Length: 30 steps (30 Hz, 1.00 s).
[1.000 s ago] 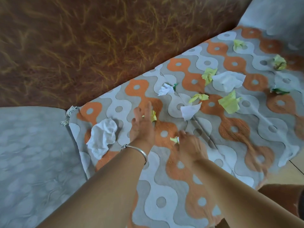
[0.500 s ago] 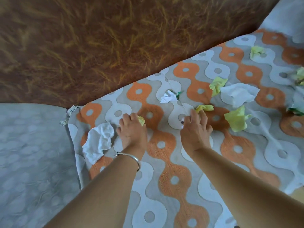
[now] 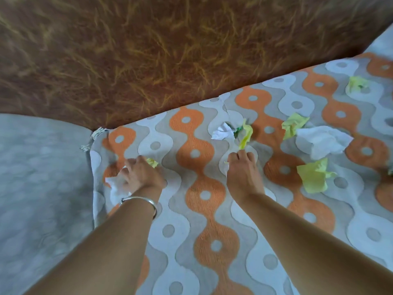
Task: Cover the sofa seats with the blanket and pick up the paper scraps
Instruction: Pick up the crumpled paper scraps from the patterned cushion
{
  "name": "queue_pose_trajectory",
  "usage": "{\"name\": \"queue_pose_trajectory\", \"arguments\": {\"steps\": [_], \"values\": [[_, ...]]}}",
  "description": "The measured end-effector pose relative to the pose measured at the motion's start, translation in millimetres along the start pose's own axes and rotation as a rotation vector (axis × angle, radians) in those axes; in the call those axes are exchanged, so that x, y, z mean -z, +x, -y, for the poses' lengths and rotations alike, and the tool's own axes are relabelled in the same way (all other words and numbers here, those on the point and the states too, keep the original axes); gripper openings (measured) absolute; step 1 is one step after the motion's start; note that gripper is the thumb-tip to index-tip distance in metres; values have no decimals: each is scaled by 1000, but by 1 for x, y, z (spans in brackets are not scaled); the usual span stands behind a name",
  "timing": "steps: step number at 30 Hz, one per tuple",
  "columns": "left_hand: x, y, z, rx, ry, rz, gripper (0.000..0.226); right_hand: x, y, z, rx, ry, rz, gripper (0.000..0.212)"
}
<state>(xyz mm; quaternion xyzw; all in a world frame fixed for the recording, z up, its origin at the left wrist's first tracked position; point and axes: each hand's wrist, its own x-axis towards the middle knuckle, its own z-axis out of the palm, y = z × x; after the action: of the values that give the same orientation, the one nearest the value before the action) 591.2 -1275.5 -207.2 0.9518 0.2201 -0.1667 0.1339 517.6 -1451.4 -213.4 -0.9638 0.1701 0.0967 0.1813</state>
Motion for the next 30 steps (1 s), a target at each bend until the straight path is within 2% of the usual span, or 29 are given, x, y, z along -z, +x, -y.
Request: {"name": "queue_pose_trajectory", "arguments": {"steps": [3, 6, 10, 12, 14, 17, 19, 21, 23, 27, 30], "values": [[2, 7, 0, -5, 19, -60, 41, 0, 3, 2, -10, 53, -20, 36], [1, -1, -15, -106, -60, -41, 41, 1, 6, 4, -28, 86, -19, 41], [-7, -29, -56, -430, -229, 81, 43, 4, 7, -1, -51, 174, -48, 63], [-12, -38, -78, -612, -223, 146, 53, 8, 9, -7, -89, 217, -86, 72], [-17, -42, -98, -714, -148, 225, 65, 14, 12, -14, -174, 254, -115, 73], [-26, -42, -120, -745, -54, 353, 81, 17, 21, -27, -337, 296, -134, 74], [-32, -39, -129, -758, 4, 390, 83, 15, 27, -33, -407, 289, -119, 70], [-36, -37, -133, -746, 53, 403, 78, 15, 33, -38, -445, 258, -57, 49], [-38, -37, -136, -729, 94, 382, 68, 17, 37, -41, -491, 325, -35, 25], [-38, -42, -140, -680, 93, 310, 49, 12, 35, -45, -536, 477, -65, 29], [-36, -51, -142, -642, 76, 361, 46, 22, 21, -44, -514, 446, -9, 34]]}}
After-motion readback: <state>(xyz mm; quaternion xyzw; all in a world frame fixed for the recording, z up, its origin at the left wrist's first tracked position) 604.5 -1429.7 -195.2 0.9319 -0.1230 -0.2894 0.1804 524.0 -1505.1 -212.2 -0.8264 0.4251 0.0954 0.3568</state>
